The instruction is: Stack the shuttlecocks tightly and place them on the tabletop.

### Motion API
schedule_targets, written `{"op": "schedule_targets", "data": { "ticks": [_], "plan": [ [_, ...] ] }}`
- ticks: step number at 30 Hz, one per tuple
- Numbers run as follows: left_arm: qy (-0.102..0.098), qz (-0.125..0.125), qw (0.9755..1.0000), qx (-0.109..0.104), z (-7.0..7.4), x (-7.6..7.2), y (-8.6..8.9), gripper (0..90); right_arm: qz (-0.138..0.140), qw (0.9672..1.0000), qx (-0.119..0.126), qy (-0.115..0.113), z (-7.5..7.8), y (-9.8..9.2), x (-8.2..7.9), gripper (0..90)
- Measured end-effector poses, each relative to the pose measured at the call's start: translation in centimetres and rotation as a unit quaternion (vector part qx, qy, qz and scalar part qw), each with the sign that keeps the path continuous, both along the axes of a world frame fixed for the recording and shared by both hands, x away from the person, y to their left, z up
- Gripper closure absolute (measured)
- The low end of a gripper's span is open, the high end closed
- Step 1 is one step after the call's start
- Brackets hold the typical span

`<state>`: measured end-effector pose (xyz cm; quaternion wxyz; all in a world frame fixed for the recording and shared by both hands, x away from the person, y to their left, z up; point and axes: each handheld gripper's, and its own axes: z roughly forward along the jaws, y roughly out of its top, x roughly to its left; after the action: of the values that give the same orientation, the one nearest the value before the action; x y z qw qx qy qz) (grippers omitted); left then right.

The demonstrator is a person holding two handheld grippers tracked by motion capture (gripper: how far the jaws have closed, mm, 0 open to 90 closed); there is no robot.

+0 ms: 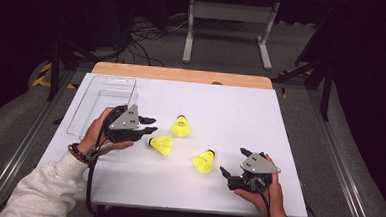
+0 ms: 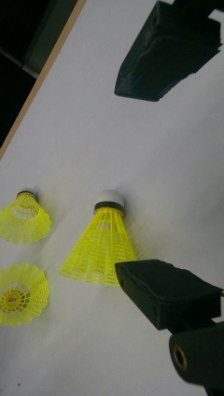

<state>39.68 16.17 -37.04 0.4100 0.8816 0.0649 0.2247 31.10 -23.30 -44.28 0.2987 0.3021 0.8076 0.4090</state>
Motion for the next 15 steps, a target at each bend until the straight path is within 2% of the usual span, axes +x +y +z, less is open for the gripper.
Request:
{"op": "schedule_targets", "data": {
  "ticks": [1, 2, 5, 6, 7, 8, 11, 14, 15],
  "plan": [
    [0.001, -0.002, 1.0, -0.003, 0.0, -0.1, 0.2, 69.2, 0.0, 1.0, 0.0, 0.0, 0.0, 0.0, 0.0, 13.7],
    [-0.006, 0.0, 1.0, -0.003, 0.0, -0.3, 0.4, 68.8, 0.0, 1.0, -0.001, -0.001, 0.0, 0.0, 0.0, 13.7],
    [-0.017, 0.005, 0.9998, -0.01, 0.0, -0.7, 1.0, 62.1, 0.0, 1.0, 0.0, -0.001, 0.0, 0.0, 0.0, 13.7],
    [-0.03, 0.011, 0.9994, -0.016, 0.0, -0.9, 1.5, 60.7, 0.0, 1.0, 0.001, -0.001, 0.0, -0.1, 0.0, 13.7],
    [-0.03, 0.011, 0.9994, -0.016, 0.0, -0.9, 1.5, 55.8, 0.0, 1.0, 0.001, -0.001, 0.0, -0.1, 0.0, 13.7],
    [-0.034, 0.016, 0.9991, -0.019, 0.0, -1.1, 1.7, 55.8, -0.001, 1.0, 0.001, -0.002, 0.1, -0.1, 0.0, 13.8],
    [-0.045, 0.03, 0.998, -0.033, -0.2, -1.5, 2.6, 48.3, 0.001, 1.0, 0.0, 0.0, 0.1, -0.1, 0.0, 15.1],
    [-0.044, 0.034, 0.9978, -0.037, -0.4, -1.7, 3.0, 39.9, 0.002, 1.0, 0.0, 0.0, 0.1, -0.1, 0.0, 15.2],
    [-0.05, 0.038, 0.9973, -0.039, -0.4, -1.9, 3.3, 37.9, 0.0, 1.0, 0.001, 0.0, 0.1, -0.1, 0.1, 15.2]
  ]
}}
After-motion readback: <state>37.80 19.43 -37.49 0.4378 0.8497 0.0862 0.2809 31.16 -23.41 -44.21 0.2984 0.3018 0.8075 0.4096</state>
